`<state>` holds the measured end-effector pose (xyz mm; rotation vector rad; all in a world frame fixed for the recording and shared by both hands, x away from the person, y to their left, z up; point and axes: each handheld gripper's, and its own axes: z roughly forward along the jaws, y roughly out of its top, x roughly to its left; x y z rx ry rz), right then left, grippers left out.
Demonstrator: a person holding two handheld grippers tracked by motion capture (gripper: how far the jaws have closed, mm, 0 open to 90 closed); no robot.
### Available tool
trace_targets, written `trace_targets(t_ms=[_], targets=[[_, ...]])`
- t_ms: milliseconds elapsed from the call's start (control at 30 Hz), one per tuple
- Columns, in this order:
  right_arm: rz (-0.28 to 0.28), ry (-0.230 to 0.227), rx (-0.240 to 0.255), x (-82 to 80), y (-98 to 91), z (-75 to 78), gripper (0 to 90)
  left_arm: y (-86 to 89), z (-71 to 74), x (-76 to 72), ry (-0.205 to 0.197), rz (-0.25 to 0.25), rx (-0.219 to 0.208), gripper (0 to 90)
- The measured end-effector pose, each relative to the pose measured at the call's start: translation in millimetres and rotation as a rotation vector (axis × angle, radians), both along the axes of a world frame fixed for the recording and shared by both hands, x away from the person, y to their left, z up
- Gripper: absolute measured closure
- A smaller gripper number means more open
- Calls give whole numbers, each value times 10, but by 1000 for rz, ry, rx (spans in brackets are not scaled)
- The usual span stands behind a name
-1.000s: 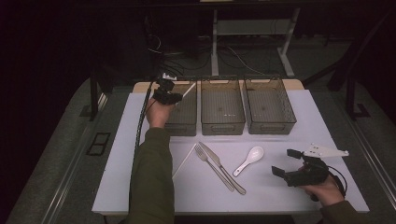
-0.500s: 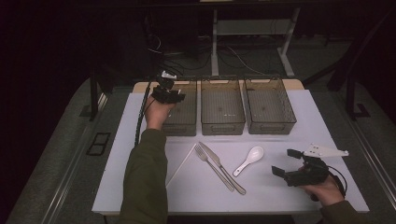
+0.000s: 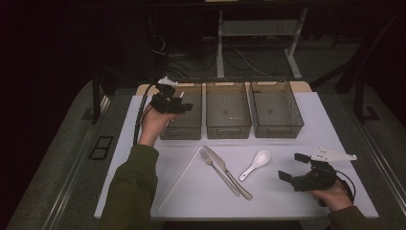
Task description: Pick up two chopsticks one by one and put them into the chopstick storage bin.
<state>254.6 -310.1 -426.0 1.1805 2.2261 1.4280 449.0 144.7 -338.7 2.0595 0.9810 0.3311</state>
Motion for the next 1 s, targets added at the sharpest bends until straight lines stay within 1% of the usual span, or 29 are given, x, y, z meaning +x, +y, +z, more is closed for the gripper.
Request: trace_targets(t_ms=[100, 133, 200, 267, 400, 500, 533, 633, 667, 700, 767, 967, 1000], targets=[[-1, 1, -1, 2, -1, -2, 11, 11, 30, -89, -4, -15, 17, 370], [-2, 1, -2, 3, -2, -3, 11, 11, 35, -125, -11, -14, 15, 364], [-4, 2, 0, 1, -3, -1, 11, 18, 40, -189, -16, -23, 23, 359], [-5, -2, 0, 1, -4, -1, 11, 25, 39, -264, -20, -24, 17, 340], [-5, -3, 2, 0, -6, -2, 11, 52, 23, -443, -34, -29, -2, 335], [-5, -1, 3, 2, -7, -4, 11, 66, -7, -576, -35, -25, 1, 335], [-7, -1, 4, 3, -7, -5, 11, 70, -20, -621, -37, -21, 7, 334], [-7, -3, 4, 4, -11, -4, 11, 76, -77, -765, -36, -17, 5, 338], [-8, 0, 6, 2, -11, -2, 11, 80, -99, -812, -34, -22, 8, 345], [-10, -1, 6, 5, -14, -4, 11, 81, -124, -858, -33, -27, 7, 378], [-11, 1, 5, 4, -15, -4, 11, 87, -174, -947, -33, -28, 13, 381], [-12, 1, 6, 4, -18, -7, 11, 106, -351, -1169, -24, -17, -13, 430], [-14, 2, 7, 6, -18, -8, 11, 111, -374, -1202, -22, -24, -6, 440]])
